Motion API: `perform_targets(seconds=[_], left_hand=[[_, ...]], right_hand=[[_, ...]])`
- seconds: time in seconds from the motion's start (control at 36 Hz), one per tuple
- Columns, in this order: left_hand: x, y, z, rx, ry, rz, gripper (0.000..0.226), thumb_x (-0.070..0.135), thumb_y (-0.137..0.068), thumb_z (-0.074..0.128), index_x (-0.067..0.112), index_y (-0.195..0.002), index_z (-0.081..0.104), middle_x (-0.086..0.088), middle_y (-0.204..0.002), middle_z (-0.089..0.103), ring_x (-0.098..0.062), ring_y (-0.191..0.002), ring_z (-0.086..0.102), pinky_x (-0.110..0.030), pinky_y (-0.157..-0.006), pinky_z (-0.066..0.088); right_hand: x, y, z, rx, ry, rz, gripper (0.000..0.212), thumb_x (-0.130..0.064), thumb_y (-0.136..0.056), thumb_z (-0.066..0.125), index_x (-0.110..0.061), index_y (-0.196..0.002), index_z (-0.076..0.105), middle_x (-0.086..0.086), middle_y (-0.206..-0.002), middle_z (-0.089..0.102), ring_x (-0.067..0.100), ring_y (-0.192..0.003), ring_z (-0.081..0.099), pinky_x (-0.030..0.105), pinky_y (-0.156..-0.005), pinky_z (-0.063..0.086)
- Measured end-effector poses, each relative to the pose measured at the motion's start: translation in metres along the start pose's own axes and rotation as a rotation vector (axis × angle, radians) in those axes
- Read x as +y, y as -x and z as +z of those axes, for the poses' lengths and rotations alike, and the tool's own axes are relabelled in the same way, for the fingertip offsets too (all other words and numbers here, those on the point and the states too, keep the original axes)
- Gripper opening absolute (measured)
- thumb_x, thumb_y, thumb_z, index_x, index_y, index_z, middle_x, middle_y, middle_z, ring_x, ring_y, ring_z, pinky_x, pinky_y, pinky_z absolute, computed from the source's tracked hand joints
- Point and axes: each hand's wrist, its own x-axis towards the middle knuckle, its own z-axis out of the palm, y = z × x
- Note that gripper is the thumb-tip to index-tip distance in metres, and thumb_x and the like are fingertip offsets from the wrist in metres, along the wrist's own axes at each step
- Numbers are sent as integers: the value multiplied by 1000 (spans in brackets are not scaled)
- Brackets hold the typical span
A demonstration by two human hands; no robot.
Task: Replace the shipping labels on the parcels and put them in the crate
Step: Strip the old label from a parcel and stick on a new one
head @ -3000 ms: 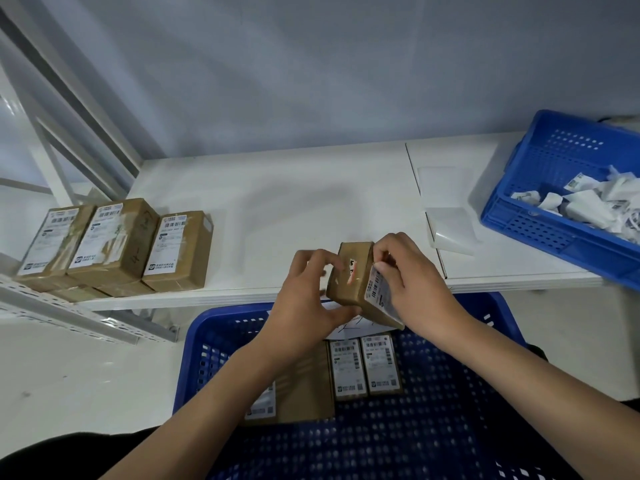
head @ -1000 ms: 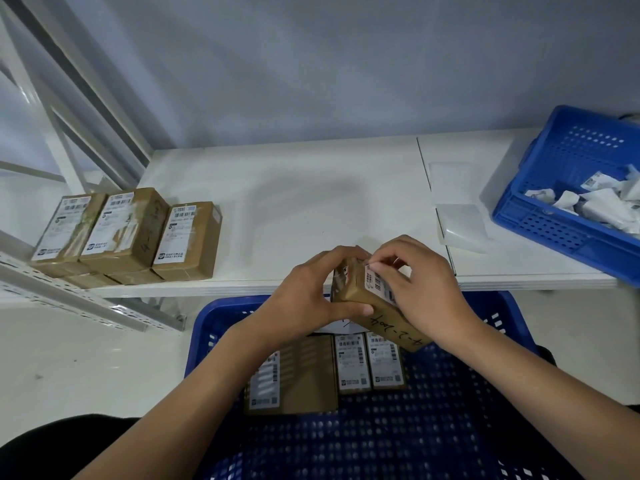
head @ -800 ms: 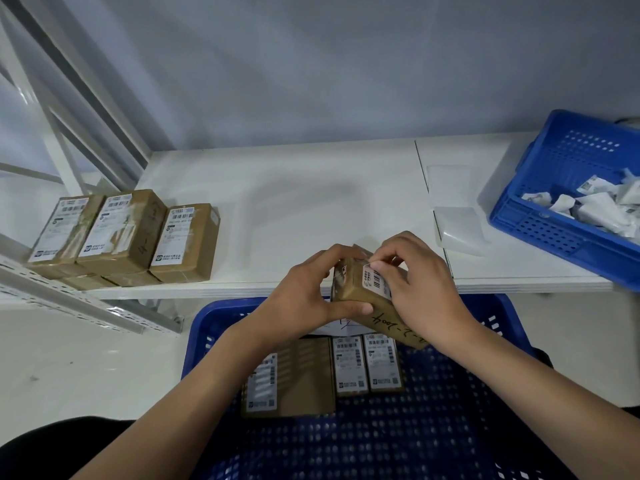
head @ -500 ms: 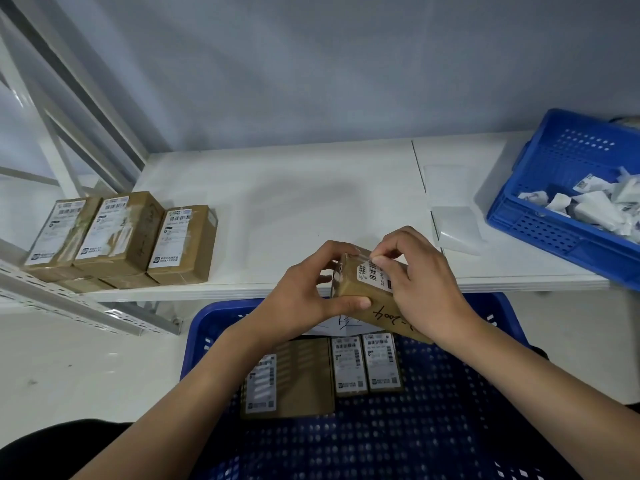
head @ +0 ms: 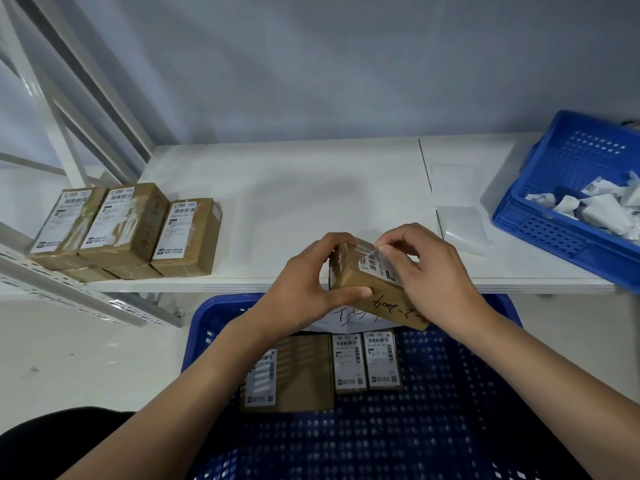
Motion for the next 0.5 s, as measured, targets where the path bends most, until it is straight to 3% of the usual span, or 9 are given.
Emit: perform_targets(seconds=[0.11, 0.19, 0.28, 0.39, 0.5], left_hand=[[-2, -1, -4, 18, -8, -4, 60, 45, -82, 82, 39, -132, 49, 12, -122, 65, -14, -119, 60, -41, -103, 51], [-3, -3, -7, 31, -38, -6, 61, 44, -81, 83, 40, -132, 49, 12, -123, 65, -13, -118, 59, -40, -103, 51], [-4, -2, -9, 14, -65, -11, 64, 40, -80, 85, 40, -133, 48, 12, -124, 63, -11, -118, 58, -37, -102, 52], [-1, 0, -12, -27, -33, 18, 65, 32, -79, 88, 37, -133, 52, 15, -127, 63, -11, -123, 58, -38, -105, 49], [4, 1, -16, -75, 25, 45, 63, 28, -80, 87, 32, -134, 54, 14, -131, 62, -14, -128, 57, -43, -110, 47]], right_hand=[[1, 1, 1, -60, -27, -13, 22, -19, -99, 62, -25, -120, 66, -9, -112, 62, -5, -102, 58, 4, -83, 44], [1, 1, 0, -129, -57, -7, 50, -25, -98, 62, -39, -144, 48, -14, -121, 57, -3, -109, 57, 11, -91, 48], [3, -3, -7, -209, -38, 71, 75, -46, -93, 63, -53, -153, 19, -20, -134, 50, -1, -120, 50, 19, -99, 43], [12, -9, -18, -373, -26, 174, 107, -76, -64, 68, -53, -154, 14, -22, -142, 45, 2, -132, 43, 36, -116, 35], [13, -8, -19, -583, 42, 201, 122, -59, -59, 87, -51, -155, 12, -21, -139, 46, -1, -125, 50, 27, -112, 39]])
